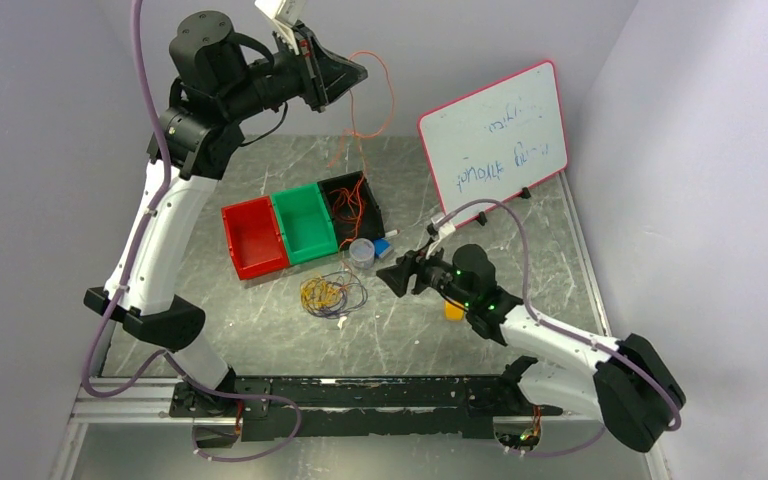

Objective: Untangle the cables

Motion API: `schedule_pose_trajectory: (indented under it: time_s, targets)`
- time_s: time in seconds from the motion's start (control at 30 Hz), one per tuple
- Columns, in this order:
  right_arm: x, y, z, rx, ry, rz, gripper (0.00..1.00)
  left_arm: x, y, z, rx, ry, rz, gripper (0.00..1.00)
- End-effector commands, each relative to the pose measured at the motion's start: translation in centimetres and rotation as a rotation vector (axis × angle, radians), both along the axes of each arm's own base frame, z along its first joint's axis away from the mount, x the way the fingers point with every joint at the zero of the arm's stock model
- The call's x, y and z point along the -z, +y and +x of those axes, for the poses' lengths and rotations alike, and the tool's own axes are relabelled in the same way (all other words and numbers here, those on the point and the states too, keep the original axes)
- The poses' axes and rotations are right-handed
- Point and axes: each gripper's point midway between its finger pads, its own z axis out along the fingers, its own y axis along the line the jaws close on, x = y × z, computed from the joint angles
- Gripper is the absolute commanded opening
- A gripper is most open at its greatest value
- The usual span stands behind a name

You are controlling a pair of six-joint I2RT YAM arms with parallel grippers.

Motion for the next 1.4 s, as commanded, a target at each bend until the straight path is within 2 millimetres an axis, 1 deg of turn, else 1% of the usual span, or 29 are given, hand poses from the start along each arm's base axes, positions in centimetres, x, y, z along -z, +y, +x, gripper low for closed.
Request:
schedule_pose_trajectory:
  time_s: [0.0, 0.2, 0.33, 0.4, 0.43, 0.47, 0.5, 0.67, 0.73, 0.83, 0.9, 1.0, 1.03, 1.1, 1.2, 1.27, 1.37]
  targets:
    - [-3.6, 3.2, 0.0, -0.121, -0.126, 0.107, 0.69, -1.3, 0.4, -0.1, -0.011, -0.019, -0.033, 0.07]
    - [-4.3, 7.5, 0.4, -0.213, -0.162, 0.178, 0.7, -1.2, 0.7, 0.0, -0.021, -0.011, -0.031, 0.07]
    - [-3.8, 10.2, 0.7, -0.261, -0.149, 0.204, 0.68, -1.3, 1.1, 0.1, -0.029, -0.011, -0.032, 0.07]
    - [-3.2, 11.0, 1.1, -0.264, -0.135, 0.211, 0.63, -1.2, 1.2, 0.2, -0.032, -0.008, -0.032, 0.07]
    - [-2.1, 11.4, 1.5, -0.25, -0.102, 0.215, 0.54, -1.3, 1.4, 0.2, -0.035, -0.008, -0.032, 0.07]
    - [-1.7, 11.6, 1.8, -0.242, -0.091, 0.215, 0.46, -1.3, 1.5, 0.2, -0.039, -0.007, -0.033, 0.07]
    - [-1.2, 11.6, 1.9, -0.233, -0.077, 0.214, 0.39, -1.4, 1.6, 0.1, -0.041, -0.011, -0.034, 0.07]
    - [2.3, 11.1, 1.9, -0.193, 0.014, 0.184, 0.1, -1.9, 2.6, 0.2, -0.074, -0.023, -0.041, 0.07]
    - [3.6, 10.7, 1.6, -0.183, 0.048, 0.179, 0.0, -2.1, 3.2, 0.5, -0.097, -0.029, -0.045, 0.07]
    - [5.5, 9.9, 1.1, -0.155, 0.095, 0.16, 0.0, -2.6, 4.1, 0.7, -0.134, -0.046, -0.052, 0.07]
    - [6.2, 9.2, 0.9, -0.123, 0.119, 0.148, 0.0, -2.9, 4.7, 0.9, -0.159, -0.056, -0.055, 0.07]
    - [6.1, 8.2, 0.7, -0.087, 0.125, 0.124, 0.0, -2.6, 5.2, 1.1, -0.178, -0.051, -0.042, 0.07]
    - [5.9, 7.8, 0.9, -0.069, 0.122, 0.107, 0.0, -2.1, 5.2, 1.2, -0.182, -0.043, -0.034, 0.07]
    - [4.8, 7.2, 0.9, -0.055, 0.106, 0.077, 0.0, -1.1, 5.3, 1.4, -0.191, -0.028, -0.02, 0.07]
    - [3.9, 6.3, 1.0, -0.04, 0.114, -0.019, 0.0, 0.5, 5.5, 1.6, -0.208, -0.005, 0.003, 0.07]
    - [4.0, 5.6, 0.9, -0.035, 0.137, -0.116, 0.0, 1.7, 5.5, 1.7, -0.214, 0.013, 0.017, 0.07]
    - [4.5, 4.7, 0.3, -0.067, 0.169, -0.241, 0.0, 3.5, 5.5, 2.0, -0.219, 0.042, 0.035, 0.07]
